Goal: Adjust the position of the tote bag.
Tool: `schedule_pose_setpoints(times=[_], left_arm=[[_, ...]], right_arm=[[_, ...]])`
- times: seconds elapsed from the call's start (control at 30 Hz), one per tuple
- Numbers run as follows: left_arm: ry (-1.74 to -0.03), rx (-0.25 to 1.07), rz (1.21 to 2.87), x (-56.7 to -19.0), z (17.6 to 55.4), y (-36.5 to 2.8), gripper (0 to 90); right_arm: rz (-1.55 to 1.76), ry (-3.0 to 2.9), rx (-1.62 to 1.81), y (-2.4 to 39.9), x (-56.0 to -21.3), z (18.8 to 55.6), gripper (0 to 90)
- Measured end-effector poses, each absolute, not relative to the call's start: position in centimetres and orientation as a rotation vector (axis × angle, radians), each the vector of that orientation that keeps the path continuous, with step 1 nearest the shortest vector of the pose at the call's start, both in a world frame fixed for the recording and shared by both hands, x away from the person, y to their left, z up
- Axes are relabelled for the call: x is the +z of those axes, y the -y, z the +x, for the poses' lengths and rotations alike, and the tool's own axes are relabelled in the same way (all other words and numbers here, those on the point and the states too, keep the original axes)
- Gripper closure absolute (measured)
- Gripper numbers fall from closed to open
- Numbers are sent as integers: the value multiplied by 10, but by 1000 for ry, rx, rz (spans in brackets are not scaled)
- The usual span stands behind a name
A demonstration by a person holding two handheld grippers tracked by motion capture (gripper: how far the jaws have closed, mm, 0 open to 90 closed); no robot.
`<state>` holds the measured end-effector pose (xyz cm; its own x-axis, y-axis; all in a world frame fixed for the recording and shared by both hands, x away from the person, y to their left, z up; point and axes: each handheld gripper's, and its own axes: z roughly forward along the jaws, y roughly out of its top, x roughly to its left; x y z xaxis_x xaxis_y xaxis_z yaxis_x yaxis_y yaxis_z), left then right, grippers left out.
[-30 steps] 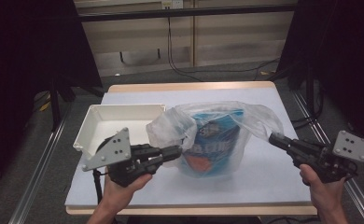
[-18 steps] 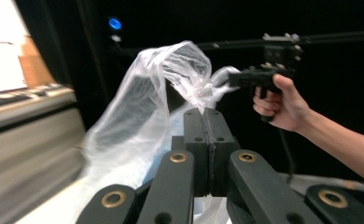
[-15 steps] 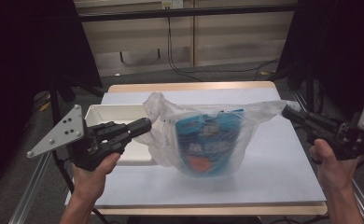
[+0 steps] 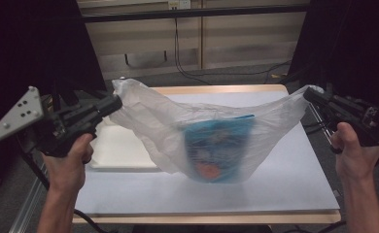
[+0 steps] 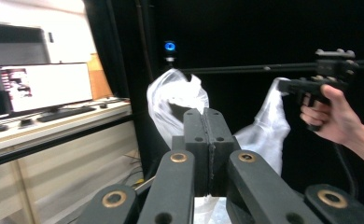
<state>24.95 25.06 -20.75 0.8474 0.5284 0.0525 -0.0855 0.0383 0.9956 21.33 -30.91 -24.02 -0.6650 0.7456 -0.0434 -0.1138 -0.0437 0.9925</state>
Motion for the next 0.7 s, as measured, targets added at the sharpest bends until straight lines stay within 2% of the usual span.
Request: schedule_pose_setpoints(times=[0.23, 0.53, 0.7], left_arm=[[-446, 457, 1442, -218, 262, -271, 900], [-421, 432, 1539, -239, 253, -270, 900], [-477, 391, 1621, -262, 257, -267, 900]], right_arm=[[710, -1613, 1786, 311, -240, 220, 898], [753, -1735, 1705, 316, -249, 214, 898], [803, -1763, 1674, 322, -262, 217, 898]])
